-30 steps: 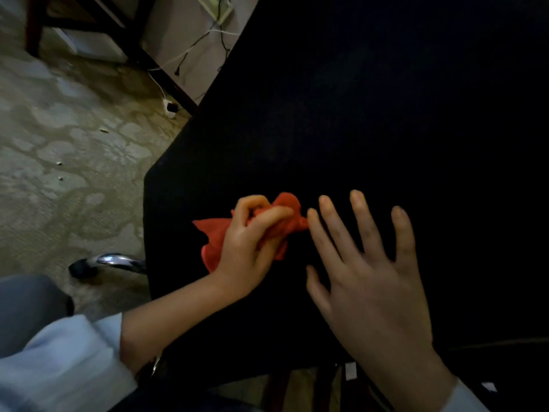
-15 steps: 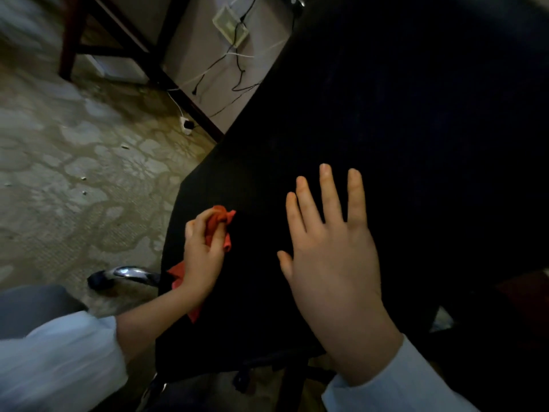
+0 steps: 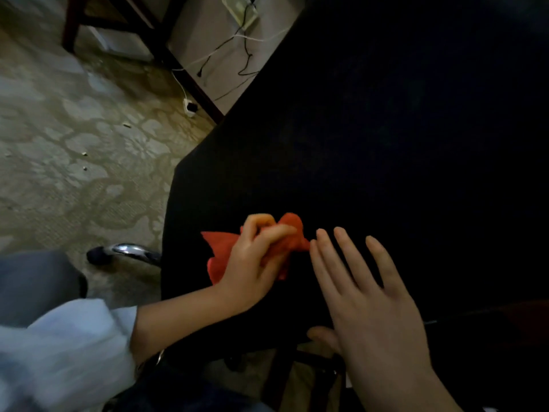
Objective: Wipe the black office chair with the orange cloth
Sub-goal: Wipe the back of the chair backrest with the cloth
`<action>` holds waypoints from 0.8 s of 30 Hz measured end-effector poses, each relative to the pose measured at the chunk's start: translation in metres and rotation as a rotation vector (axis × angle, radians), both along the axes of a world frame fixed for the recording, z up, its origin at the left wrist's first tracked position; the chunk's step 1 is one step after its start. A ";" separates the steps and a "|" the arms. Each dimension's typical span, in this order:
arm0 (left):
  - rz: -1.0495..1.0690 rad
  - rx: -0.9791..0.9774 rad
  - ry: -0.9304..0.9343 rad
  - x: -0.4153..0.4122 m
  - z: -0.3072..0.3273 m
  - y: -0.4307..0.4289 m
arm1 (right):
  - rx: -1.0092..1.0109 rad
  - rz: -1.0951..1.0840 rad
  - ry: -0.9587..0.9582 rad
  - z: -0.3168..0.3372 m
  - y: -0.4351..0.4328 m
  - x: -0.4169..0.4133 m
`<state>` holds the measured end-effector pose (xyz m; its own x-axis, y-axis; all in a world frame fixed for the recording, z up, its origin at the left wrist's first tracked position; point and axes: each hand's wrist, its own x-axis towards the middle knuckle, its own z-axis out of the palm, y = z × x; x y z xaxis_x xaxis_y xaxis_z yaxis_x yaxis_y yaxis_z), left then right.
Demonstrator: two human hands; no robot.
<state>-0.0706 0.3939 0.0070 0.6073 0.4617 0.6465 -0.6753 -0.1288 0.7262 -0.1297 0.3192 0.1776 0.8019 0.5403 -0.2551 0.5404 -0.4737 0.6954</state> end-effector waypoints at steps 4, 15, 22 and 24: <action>0.123 -0.269 0.251 0.025 -0.013 0.012 | -0.114 0.068 -0.052 -0.003 -0.015 0.003; 0.106 -0.460 0.546 -0.015 -0.024 -0.014 | -0.309 0.224 -0.137 0.001 -0.001 0.003; -0.052 -0.334 0.282 -0.063 0.009 -0.041 | -0.170 0.156 -0.208 -0.002 0.002 0.004; -0.027 -0.209 0.163 -0.059 0.022 -0.034 | -0.009 0.163 -0.219 -0.008 -0.005 0.004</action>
<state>-0.1293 0.3603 0.0293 0.7099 0.5568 0.4314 -0.5480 0.0518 0.8349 -0.1256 0.3142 0.1699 0.7408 0.6656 -0.0904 0.4454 -0.3860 0.8079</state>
